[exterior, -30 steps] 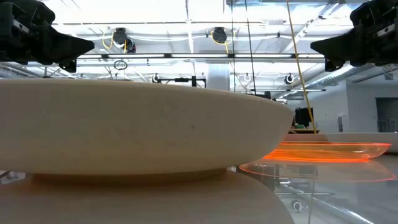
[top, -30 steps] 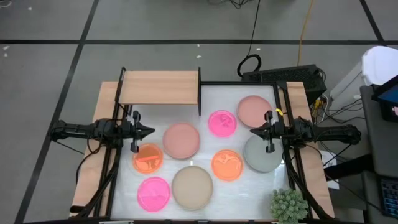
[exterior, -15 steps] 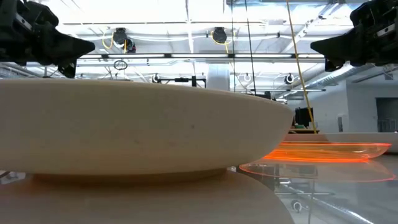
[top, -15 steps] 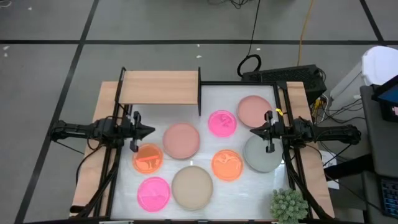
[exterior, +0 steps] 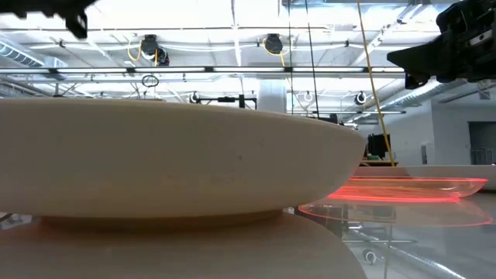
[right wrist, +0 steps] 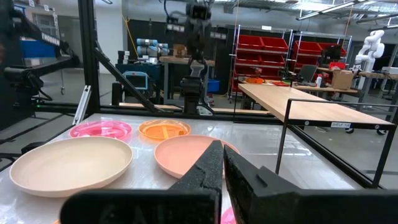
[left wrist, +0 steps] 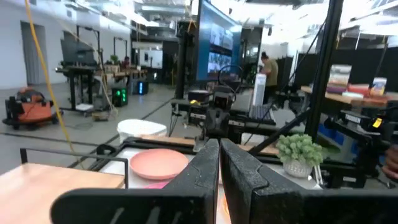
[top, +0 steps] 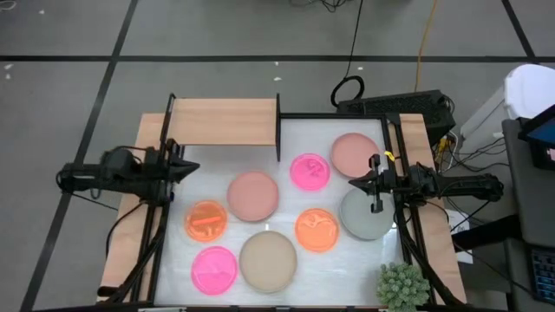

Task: Place and stack plates onto a shelf
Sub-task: Put the bottom small pink plate on the shelf

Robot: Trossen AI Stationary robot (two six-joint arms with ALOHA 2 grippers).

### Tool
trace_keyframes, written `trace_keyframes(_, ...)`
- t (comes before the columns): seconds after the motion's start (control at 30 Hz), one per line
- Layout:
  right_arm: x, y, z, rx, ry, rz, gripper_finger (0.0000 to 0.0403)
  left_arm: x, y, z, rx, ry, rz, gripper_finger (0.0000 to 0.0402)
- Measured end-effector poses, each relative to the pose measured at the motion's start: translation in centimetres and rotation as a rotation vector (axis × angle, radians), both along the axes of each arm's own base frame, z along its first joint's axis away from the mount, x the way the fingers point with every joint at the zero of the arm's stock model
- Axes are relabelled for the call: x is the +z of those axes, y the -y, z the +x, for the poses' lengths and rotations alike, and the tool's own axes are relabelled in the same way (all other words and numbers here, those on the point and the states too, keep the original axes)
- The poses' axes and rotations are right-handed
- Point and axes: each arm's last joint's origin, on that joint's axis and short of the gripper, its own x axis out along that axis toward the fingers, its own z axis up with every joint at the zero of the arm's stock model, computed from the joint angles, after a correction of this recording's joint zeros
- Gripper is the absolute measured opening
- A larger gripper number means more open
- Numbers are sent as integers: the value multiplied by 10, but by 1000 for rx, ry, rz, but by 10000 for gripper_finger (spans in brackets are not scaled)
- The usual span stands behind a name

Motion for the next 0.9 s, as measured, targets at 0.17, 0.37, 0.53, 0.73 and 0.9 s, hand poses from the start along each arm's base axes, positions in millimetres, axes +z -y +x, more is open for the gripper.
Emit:
trace_keyframes(0.17,0,0,0,0,1,0,0,47,1,2,-24,-86,14,21)
trace_keyframes(0.37,0,0,0,0,1,0,0,95,3,14,-50,-250,28,21)
trace_keyframes(0.53,0,0,0,0,0,0,0,127,4,26,-51,-379,44,21)
trace_keyframes(0.73,0,0,0,0,0,0,0,148,5,36,-53,-485,52,21)
trace_keyframes(0.9,-2,0,0,1,-19,13,0,146,6,44,-52,-524,48,21)
